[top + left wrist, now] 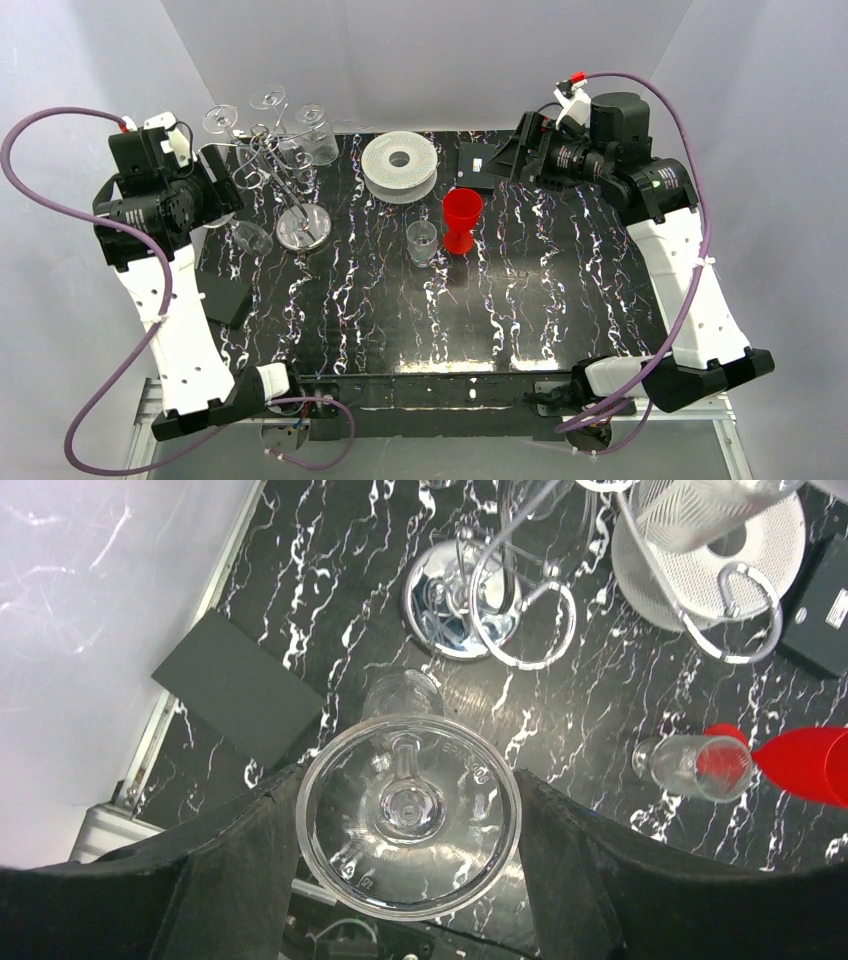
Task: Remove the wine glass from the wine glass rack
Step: Place the wine glass at the center of the board.
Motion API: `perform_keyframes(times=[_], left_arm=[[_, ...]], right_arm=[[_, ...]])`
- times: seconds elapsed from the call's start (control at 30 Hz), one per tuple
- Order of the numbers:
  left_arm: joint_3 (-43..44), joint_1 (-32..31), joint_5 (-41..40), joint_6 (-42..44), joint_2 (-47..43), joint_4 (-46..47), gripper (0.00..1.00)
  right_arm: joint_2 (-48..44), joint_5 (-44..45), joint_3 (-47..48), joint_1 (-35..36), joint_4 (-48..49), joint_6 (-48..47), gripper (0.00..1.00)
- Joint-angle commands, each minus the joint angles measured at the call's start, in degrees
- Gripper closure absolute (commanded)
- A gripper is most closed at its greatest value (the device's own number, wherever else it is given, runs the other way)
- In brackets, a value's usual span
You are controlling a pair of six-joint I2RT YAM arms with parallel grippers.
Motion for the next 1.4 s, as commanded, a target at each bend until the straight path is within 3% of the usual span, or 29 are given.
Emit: perform_keyframes(times=[0.0, 0.53, 0.87, 1.17, 1.37], left_arm=[[-3.07, -0.85, 0.38, 2.0, -4.16, -2.45, 0.73], [-9.91, -6.23, 17.8, 2.5, -9.19, -3.63, 0.74], [-8.04, -12.05, 33.92, -2.01, -5.0, -3.22, 0.73], [-6.01, -17.91, 41.39, -6.21, -1.22, -1.73, 0.74], [-4.47, -22.02, 44.32, -8.54, 1.74, 0.38, 0.74]], right_arm=[[-1.52, -2.72, -0.21, 0.79, 3.59, -0.12, 0.0], [-1.28, -14.28, -2.73, 2.05, 13.0, 2.19, 0.05], [-1.5, -21.5, -4.01, 5.68, 21.26, 0.6, 0.08], [-2.22, -26.57, -8.25, 9.19, 32.93, -0.16, 0.09], [1.44, -30.94, -6.01, 11.17, 34.69, -0.88, 0.11]])
